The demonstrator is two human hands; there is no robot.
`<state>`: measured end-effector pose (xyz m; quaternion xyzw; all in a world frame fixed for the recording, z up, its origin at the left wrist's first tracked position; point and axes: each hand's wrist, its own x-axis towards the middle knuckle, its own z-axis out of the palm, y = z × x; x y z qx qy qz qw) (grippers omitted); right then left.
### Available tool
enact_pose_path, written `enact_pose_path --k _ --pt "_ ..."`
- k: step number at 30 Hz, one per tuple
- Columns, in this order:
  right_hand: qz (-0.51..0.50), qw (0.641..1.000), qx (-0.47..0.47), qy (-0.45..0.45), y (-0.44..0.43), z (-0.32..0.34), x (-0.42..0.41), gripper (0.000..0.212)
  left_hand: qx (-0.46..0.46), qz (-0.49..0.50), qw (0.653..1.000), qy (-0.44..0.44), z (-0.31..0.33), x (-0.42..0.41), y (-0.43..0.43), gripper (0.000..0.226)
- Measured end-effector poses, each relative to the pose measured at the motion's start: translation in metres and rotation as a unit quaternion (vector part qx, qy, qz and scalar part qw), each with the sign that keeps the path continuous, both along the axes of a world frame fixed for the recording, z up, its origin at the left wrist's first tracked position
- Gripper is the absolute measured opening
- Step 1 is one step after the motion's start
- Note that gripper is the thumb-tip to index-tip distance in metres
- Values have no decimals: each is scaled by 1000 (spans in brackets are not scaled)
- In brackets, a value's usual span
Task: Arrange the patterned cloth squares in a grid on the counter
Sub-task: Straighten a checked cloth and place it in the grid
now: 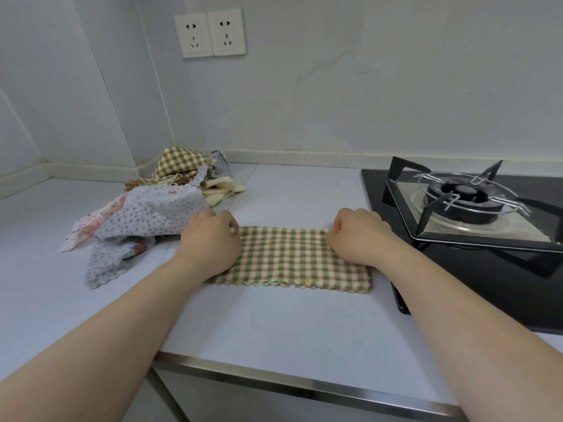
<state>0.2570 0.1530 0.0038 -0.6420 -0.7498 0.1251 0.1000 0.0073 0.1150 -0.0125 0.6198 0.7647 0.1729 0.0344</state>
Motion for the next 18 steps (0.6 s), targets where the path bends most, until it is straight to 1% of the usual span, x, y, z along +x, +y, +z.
enact_pose_path --k 2,3,5,8,11,13,16,17,18 --pt "7 997 8 71 0 1 2 7 8 -1 999 -48 5 1 -2 7" --pt "11 994 5 106 0 2 4 2 18 0 997 -77 7 2 -3 5" --pt "21 989 -3 144 -1 4 6 6 34 9 991 -129 12 4 -4 7" --pt "26 989 -9 145 -1 4 6 13 58 27 973 -222 17 5 -5 16" --pt "30 991 -2 130 2 3 6 14 81 58 949 -300 17 3 -4 17" --pt "27 988 -15 151 3 4 8 15 96 74 942 -314 15 0 -2 15" --pt "26 978 -39 202 6 7 12 6 118 77 942 -305 15 -1 -1 8" --pt "27 975 -46 217 7 9 14 8 122 73 945 -295 16 0 -2 8" --pt "30 972 -54 229 7 10 16 13 125 67 949 -283 17 1 -3 14"
